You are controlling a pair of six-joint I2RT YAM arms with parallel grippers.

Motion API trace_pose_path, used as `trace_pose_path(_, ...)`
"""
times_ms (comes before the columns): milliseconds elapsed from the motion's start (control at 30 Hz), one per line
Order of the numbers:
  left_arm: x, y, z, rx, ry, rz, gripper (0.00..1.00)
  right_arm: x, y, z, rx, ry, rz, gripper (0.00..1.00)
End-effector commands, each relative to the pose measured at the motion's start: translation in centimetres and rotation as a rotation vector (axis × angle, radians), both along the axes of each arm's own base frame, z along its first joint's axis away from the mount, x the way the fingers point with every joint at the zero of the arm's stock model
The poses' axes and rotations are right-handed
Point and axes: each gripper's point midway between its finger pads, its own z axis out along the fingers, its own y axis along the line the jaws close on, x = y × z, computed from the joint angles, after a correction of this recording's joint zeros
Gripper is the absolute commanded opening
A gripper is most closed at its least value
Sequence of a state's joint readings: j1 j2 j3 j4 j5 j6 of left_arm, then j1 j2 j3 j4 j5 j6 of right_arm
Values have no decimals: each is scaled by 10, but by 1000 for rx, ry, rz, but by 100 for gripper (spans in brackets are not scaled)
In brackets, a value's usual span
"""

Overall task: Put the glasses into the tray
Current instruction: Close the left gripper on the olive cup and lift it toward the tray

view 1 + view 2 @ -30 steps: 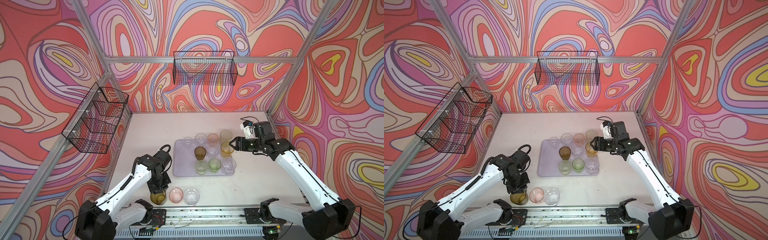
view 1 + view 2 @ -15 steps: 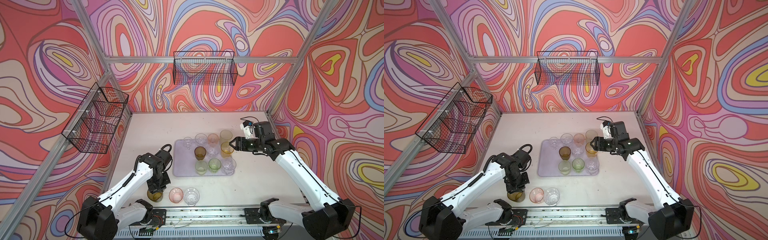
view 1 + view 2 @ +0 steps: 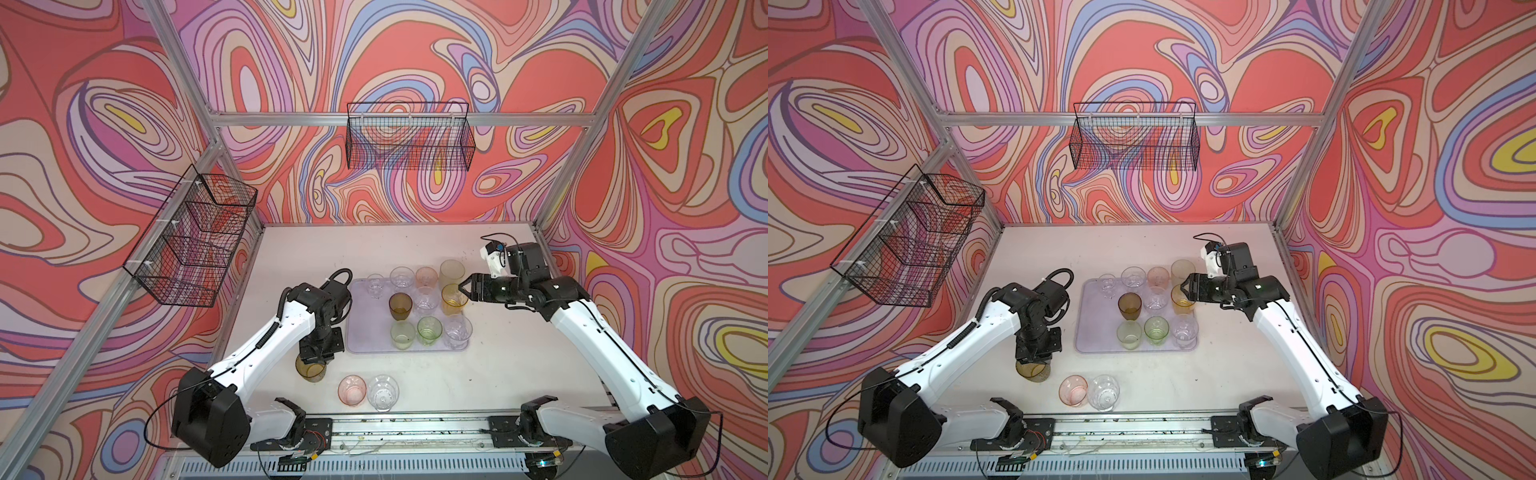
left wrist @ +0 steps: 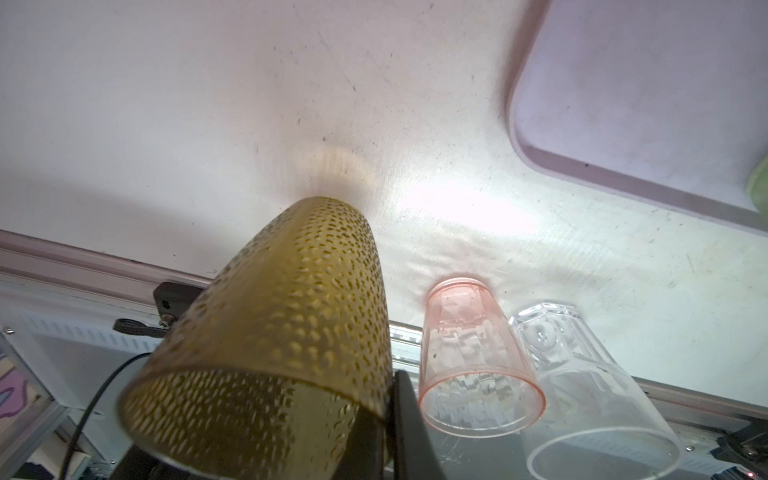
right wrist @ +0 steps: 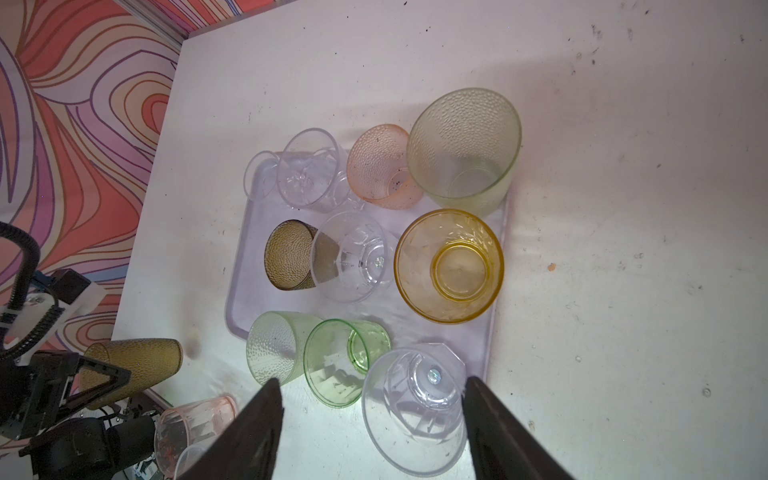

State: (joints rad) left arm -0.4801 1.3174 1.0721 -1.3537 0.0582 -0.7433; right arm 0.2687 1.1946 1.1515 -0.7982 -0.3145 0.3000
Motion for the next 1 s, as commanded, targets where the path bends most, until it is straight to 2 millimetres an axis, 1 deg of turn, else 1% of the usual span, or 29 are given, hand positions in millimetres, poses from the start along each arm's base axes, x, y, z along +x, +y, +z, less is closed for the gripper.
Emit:
trace_pose_path(0,2,11,13,69,27,-114,0,1,-2,-2,-14,1,-3,70)
trace_pose_path(67,7,11,17,79,24,-151,0,1,-3,-2,-16,2,-5,71)
trace_pose_path(300,28,-2,24,43,6,-293,0,2,-3,-1,-20,0,-5,70)
trace_pose_path(667,67,-34,36,-60,-54,-512,0,-1,-7,1,-34,-2,-14,70)
trace_pose_path(800,84,-41,40,-59,-94,-569,0,-2,-8,3,-38,-7,-17,71)
trace_pose_path(867,89,-48,42,-79,-108,-589,0,-3,-9,4,-40,-10,-17,70)
trace_pose_path(967,101,-53,46,-43,-141,-617,0,-4,-10,4,-46,-11,-21,71)
